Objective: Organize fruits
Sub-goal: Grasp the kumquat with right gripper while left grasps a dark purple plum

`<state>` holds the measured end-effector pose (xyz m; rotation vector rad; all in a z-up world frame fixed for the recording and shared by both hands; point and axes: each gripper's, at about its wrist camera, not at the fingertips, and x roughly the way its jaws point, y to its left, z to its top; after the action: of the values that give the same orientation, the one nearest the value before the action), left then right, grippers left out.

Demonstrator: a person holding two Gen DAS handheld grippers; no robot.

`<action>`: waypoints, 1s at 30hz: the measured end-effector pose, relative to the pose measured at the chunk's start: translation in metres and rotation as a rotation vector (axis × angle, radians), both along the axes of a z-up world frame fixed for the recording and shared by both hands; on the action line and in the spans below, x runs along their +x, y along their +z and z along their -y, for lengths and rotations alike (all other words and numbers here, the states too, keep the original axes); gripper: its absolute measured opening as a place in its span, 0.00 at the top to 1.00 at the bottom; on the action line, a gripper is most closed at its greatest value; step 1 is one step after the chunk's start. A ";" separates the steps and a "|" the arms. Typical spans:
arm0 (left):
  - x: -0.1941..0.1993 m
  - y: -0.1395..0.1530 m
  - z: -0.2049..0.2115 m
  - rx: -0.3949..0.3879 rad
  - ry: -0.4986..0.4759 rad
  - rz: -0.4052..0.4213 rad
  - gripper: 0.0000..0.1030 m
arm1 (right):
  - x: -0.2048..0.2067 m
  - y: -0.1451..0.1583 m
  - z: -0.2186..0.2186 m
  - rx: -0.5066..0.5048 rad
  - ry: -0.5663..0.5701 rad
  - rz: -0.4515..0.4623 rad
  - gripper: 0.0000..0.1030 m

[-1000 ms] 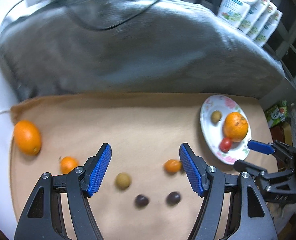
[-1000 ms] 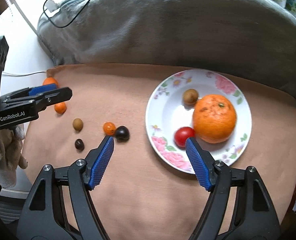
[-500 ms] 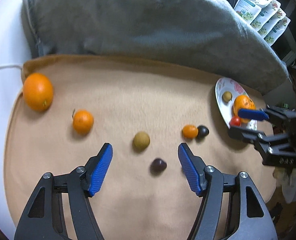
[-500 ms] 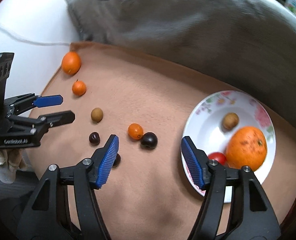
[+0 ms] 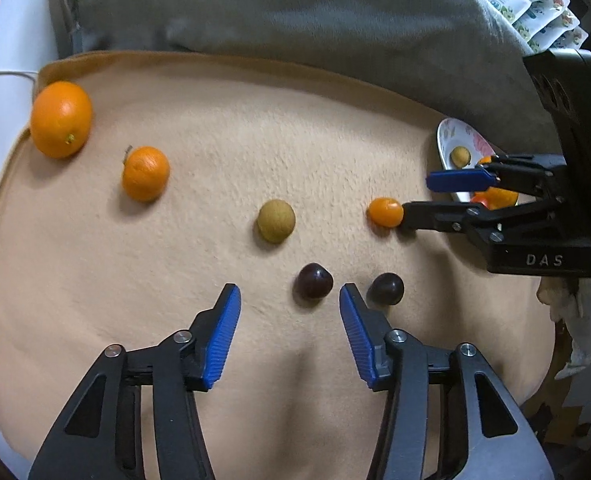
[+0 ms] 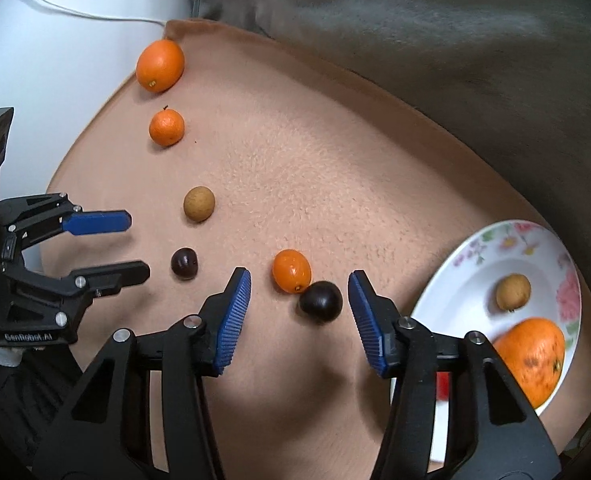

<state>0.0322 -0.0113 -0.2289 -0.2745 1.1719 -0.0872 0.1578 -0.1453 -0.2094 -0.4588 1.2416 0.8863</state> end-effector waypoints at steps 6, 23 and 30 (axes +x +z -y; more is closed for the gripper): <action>0.006 -0.009 0.003 -0.032 0.004 -0.018 0.61 | 0.001 -0.011 -0.009 -0.016 0.034 -0.026 0.55; 0.025 -0.028 0.027 -0.039 -0.032 -0.058 0.70 | 0.007 -0.028 -0.032 -0.059 0.095 -0.031 0.63; 0.028 -0.032 0.029 -0.034 -0.030 -0.064 0.77 | 0.006 -0.032 -0.035 -0.067 0.094 -0.028 0.74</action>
<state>0.0602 -0.0407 -0.2611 -0.2914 1.2396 -0.1252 0.1640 -0.1105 -0.2411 -0.5636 1.2864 0.9360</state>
